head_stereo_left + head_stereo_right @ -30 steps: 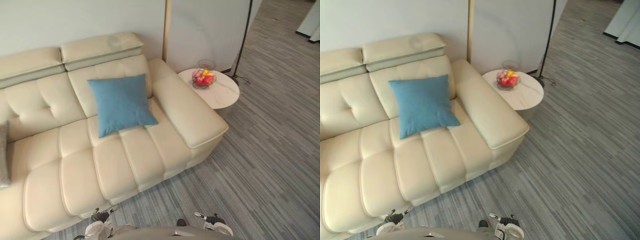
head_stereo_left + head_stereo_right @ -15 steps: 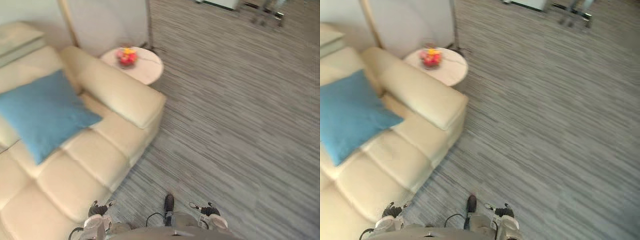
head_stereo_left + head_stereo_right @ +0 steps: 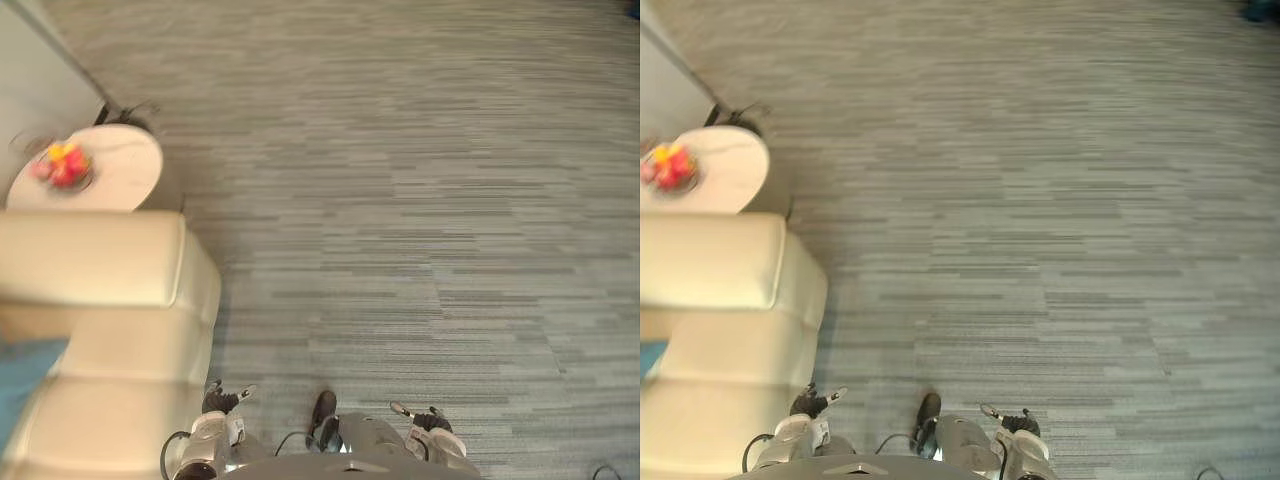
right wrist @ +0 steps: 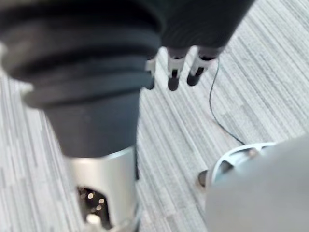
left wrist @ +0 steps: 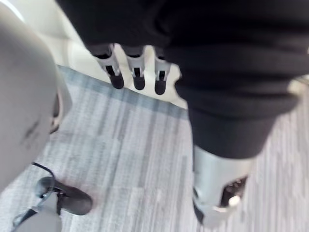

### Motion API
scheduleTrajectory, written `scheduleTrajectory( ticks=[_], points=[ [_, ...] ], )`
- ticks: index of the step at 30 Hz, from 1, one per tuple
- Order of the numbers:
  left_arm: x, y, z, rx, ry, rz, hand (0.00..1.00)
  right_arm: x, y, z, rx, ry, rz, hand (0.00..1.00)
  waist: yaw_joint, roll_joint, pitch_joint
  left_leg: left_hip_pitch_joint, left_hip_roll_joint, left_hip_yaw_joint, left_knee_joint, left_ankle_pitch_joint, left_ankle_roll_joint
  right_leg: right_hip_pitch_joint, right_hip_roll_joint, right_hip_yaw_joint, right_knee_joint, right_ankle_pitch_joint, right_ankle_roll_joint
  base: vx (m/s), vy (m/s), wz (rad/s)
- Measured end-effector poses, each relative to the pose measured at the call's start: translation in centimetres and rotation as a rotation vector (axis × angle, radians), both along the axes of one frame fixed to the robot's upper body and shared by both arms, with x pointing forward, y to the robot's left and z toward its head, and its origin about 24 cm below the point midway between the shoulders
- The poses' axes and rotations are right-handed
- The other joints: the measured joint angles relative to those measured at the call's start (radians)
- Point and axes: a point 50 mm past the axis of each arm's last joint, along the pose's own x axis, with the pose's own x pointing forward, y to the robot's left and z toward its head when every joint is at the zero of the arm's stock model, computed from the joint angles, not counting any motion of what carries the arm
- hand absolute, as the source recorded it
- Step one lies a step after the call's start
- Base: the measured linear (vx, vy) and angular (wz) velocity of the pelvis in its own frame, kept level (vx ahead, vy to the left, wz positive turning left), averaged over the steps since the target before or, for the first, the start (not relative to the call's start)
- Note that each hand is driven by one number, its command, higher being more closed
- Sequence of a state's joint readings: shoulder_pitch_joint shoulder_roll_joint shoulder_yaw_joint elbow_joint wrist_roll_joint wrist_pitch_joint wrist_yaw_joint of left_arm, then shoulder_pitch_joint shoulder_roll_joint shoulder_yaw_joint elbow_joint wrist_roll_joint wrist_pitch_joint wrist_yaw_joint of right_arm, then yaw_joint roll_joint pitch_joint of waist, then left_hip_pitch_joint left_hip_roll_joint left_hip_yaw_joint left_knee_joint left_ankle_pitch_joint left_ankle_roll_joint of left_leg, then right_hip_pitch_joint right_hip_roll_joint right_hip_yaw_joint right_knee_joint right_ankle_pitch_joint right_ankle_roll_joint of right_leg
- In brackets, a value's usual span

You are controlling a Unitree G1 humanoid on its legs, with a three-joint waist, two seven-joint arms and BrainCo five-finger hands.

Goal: Pick up cushions and gather them together orderly.

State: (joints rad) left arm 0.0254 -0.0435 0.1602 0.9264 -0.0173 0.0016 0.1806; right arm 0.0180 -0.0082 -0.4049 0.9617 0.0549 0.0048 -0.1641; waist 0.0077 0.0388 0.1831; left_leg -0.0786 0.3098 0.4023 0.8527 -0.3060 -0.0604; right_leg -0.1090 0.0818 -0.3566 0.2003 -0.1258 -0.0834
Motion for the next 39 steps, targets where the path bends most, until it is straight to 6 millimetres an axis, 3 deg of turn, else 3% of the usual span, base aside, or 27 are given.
scheduleTrajectory(
  ticks=[4, 6, 8, 9, 11, 12, 13, 14, 16, 17, 20, 22, 24, 25, 26, 30, 33, 34, 35, 36, 38, 39],
  points=[
    [1.1, -0.2, 0.8, 0.001, -0.061, 0.001, 0.0, -0.3, 0.1, -0.1, 0.013, -0.002, -0.022, 0.0, 0.033, -0.019, 0.014, -0.106, -0.081, -0.184, -0.226, -0.019, -0.003, 0.045, 0.012, 0.139, -0.009, -0.007, 0.01, 0.11, 0.08, -1.02],
    [1.4, -0.4, 1.0, 0.0, -0.079, 0.005, 0.0, -0.3, 0.0, 0.0, 0.007, -0.001, -0.031, 0.0, 0.044, -0.018, 0.014, -0.151, -0.138, -0.341, -0.365, 0.001, -0.031, 0.042, 0.012, 0.213, -0.004, -0.013, 0.011, 0.13, 0.169, -1.16],
    [1.5, -0.7, 1.1, -0.006, -0.084, 0.006, 0.0, -0.3, 0.0, 0.0, 0.003, 0.001, -0.038, 0.0, 0.047, -0.017, 0.013, -0.161, -0.165, -0.419, -0.471, 0.048, -0.021, 0.039, 0.012, 0.277, 0.006, -0.021, 0.032, 0.16, 0.199, -1.2],
    [1.4, -0.7, 1.0, -0.006, -0.081, 0.006, 0.0, -0.6, -0.1, -0.1, 0.002, 0.005, -0.044, 0.0, 0.048, -0.016, 0.012, -0.149, -0.163, -0.418, -0.489, 0.077, -0.009, 0.037, 0.012, 0.311, 0.028, -0.038, 0.046, 0.16, 0.185, -1.08],
    [1.1, -0.6, 0.9, -0.004, -0.068, 0.009, 0.0, -1.0, 0.1, -0.1, 0.014, -0.005, -0.064, 0.0, 0.048, -0.013, -0.007, -0.1, -0.162, -0.366, -0.501, 0.151, -0.021, 0.035, 0.007, 0.381, 0.069, -0.073, 0.076, 0.28, 0.322, -1.22],
    [0.8, -0.2, 0.8, 0.006, -0.062, 0.008, 0.0, -1.8, 0.4, -0.3, 0.025, 0.012, -0.073, 0.0, 0.047, -0.04, -0.026, -0.084, -0.169, -0.31, -0.508, 0.143, -0.007, 0.019, -0.018, 0.402, 0.093, -0.097, 0.093, 0.28, 0.324, -1.11],
    [0.7, -0.1, 0.8, 0.01, -0.059, 0.007, 0.0, -2.1, 0.6, -0.4, 0.029, 0.02, -0.077, 0.0, 0.048, -0.049, -0.038, -0.08, -0.176, -0.286, -0.516, 0.139, -0.006, 0.005, -0.04, 0.399, 0.106, -0.108, 0.103, 0.29, 0.339, -1.14],
    [0.6, 0.6, 0.8, 0.029, -0.055, 0.005, 0.0, -2.6, 1.2, -0.7, 0.048, 0.031, -0.082, 0.0, 0.049, -0.079, -0.055, -0.059, -0.191, -0.21, -0.532, 0.127, 0.01, -0.033, -0.104, 0.365, 0.157, -0.106, 0.146, 0.24, 0.267, -0.98],
    [0.4, 1.1, 0.6, 0.042, -0.04, -0.002, 0.0, -2.4, 1.5, -0.7, 0.057, 0.028, -0.079, 0.0, 0.05, -0.094, -0.055, -0.017, -0.194, -0.144, -0.546, 0.122, 0.018, -0.06, -0.136, 0.332, 0.211, -0.087, 0.18, 0.23, 0.237, -1.13],
    [0.0, 1.2, 0.4, 0.048, -0.019, -0.014, 0.0, -2.2, 1.4, -0.7, 0.057, 0.024, -0.075, 0.0, 0.042, -0.087, -0.05, 0.043, -0.19, -0.094, -0.58, 0.123, 0.018, -0.073, -0.149, 0.266, 0.255, -0.061, 0.193, 0.23, 0.187, -1.04],
    [-0.3, 1.2, 0.1, 0.056, 0.003, -0.034, 0.0, -1.7, 0.9, -0.5, 0.045, 0.02, -0.064, 0.0, 0.036, -0.066, -0.038, 0.132, -0.176, -0.035, -0.651, 0.122, 0.02, -0.083, -0.171, 0.137, 0.296, -0.084, 0.16, 0.14, 0.053, -0.82],
    [-0.5, 1.8, 0.0, 0.073, 0.019, -0.044, 0.0, -1.1, 0.8, -0.5, 0.046, 0.017, -0.047, 0.0, 0.02, -0.063, -0.036, 0.159, -0.161, 0.001, -0.691, 0.123, 0.018, -0.118, -0.18, 0.057, 0.237, -0.078, 0.143, 0.16, -0.044, -0.6],
    [-0.9, 2.1, -0.2, 0.08, 0.04, -0.046, 0.0, -0.7, 0.9, -0.4, 0.055, 0.004, -0.039, 0.0, 0.013, -0.065, -0.031, 0.185, -0.16, 0.028, -0.732, 0.126, 0.006, -0.154, -0.179, 0.037, 0.113, -0.018, 0.132, 0.19, -0.15, -0.49],
    [-0.8, 2.2, -0.2, 0.081, 0.045, -0.048, 0.0, -0.3, 0.8, -0.3, 0.059, -0.01, -0.039, 0.0, 0.005, -0.064, -0.012, 0.215, -0.157, 0.041, -0.754, 0.122, -0.021, -0.159, -0.178, 0.034, 0.06, 0.074, 0.123, 0.22, -0.217, -0.47],
    [-1.3, 2.3, -0.5, 0.081, 0.065, -0.048, 0.0, 0.3, 0.5, -0.1, 0.054, -0.023, -0.037, 0.0, -0.006, -0.055, 0.004, 0.247, -0.143, 0.039, -0.778, 0.122, -0.037, -0.132, -0.152, 0.017, 0.044, 0.103, 0.108, 0.22, -0.207, -0.43],
    [-1.1, 1.5, -0.6, 0.058, 0.068, -0.055, 0.0, 1.5, 0.1, 0.3, 0.048, -0.046, -0.043, 0.0, -0.016, -0.011, 0.041, 0.295, -0.128, -0.003, -0.825, 0.154, -0.075, -0.143, -0.113, 0.024, 0.105, 0.061, 0.073, 0.14, -0.141, -0.37],
    [-0.9, 1.2, -0.5, 0.045, 0.057, -0.048, 0.0, 1.1, 0.1, 0.1, 0.053, -0.041, -0.059, 0.0, -0.016, -0.014, 0.041, 0.287, -0.109, -0.03, -0.713, 0.155, -0.092, -0.099, -0.108, 0.022, 0.096, 0.017, 0.069, 0.15, -0.117, -0.05],
    [-1.0, 1.3, -0.5, 0.042, 0.053, -0.034, 0.0, 0.5, 0.2, 0.0, 0.055, -0.031, -0.066, 0.0, -0.015, -0.016, 0.04, 0.256, -0.089, -0.053, -0.593, 0.143, -0.11, -0.065, -0.107, 0.019, 0.086, -0.002, 0.078, 0.1, -0.117, 0.13],
    [-1.1, 1.4, -0.3, 0.042, 0.038, -0.007, 0.0, 0.2, 0.1, 0.0, 0.049, -0.042, -0.071, 0.0, -0.016, -0.016, 0.04, 0.177, -0.053, -0.1, -0.369, 0.14, -0.112, -0.023, -0.105, 0.019, 0.072, -0.018, 0.082, 0.12, -0.112, 0.03],
    [-1.0, 1.2, -0.1, 0.038, 0.02, 0.011, 0.0, -0.4, -0.3, 0.1, 0.038, -0.042, -0.075, 0.0, -0.006, 0.007, 0.032, 0.072, 0.0, -0.16, -0.115, 0.197, -0.076, 0.016, -0.083, 0.029, 0.064, -0.036, 0.072, 0.14, -0.088, -0.14],
    [-1.7, 1.3, -0.2, 0.028, 0.02, 0.043, 0.0, -0.8, -0.9, 0.2, 0.017, -0.043, -0.077, 0.0, 0.017, 0.029, 0.023, -0.023, 0.044, -0.209, 0.103, 0.26, -0.063, 0.056, -0.052, 0.072, 0.066, -0.056, 0.046, 0.25, 0.04, -0.55],
    [-1.5, 1.3, -0.1, 0.025, 0.011, 0.048, 0.0, -0.7, -0.9, 0.3, 0.017, -0.047, -0.078, 0.0, 0.02, 0.031, 0.022, -0.071, 0.041, -0.209, 0.181, 0.211, -0.051, 0.083, -0.049, 0.096, 0.063, -0.068, 0.043, 0.26, 0.068, -0.54]
  ],
)
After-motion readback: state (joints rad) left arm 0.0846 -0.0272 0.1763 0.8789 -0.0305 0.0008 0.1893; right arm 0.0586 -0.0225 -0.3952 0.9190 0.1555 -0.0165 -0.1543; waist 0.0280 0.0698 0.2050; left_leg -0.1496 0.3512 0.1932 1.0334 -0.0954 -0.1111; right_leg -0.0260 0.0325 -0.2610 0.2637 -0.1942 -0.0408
